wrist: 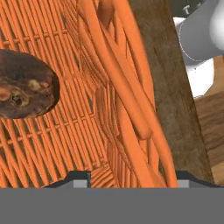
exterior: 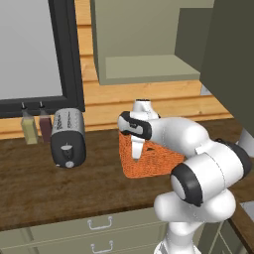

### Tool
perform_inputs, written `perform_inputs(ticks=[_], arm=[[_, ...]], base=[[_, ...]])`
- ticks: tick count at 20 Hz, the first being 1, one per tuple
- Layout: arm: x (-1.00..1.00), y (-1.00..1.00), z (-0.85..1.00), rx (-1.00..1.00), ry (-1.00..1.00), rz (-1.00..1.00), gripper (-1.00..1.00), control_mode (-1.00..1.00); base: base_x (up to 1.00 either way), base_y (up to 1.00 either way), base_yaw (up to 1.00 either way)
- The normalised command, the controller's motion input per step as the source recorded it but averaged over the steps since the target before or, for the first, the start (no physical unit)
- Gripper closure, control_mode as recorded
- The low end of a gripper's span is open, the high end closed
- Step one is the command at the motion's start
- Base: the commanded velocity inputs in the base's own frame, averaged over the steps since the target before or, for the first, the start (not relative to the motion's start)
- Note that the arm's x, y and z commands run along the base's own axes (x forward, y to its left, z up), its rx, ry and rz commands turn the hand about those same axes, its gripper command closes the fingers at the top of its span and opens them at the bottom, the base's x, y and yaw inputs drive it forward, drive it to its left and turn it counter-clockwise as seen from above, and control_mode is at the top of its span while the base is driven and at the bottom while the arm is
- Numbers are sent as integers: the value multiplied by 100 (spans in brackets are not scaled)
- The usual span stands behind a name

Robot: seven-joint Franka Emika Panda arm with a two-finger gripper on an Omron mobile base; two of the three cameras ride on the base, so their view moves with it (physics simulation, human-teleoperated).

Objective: Open the cabinet, pick up the bread from the cabinet and place it in the basket. Then move the basket to the dining counter.

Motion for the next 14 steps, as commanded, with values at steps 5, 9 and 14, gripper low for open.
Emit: perform_inputs(ticks=[5, 9, 14], arm=[[-49, 5, -37, -4, 2, 2, 100, -100], [-23, 9, 9, -2, 0, 0, 100, -100], [-27, 21, 72, -13, 0, 7, 100, -100]], base=[[0, 0, 0], [0, 0, 0], [0, 0, 0]])
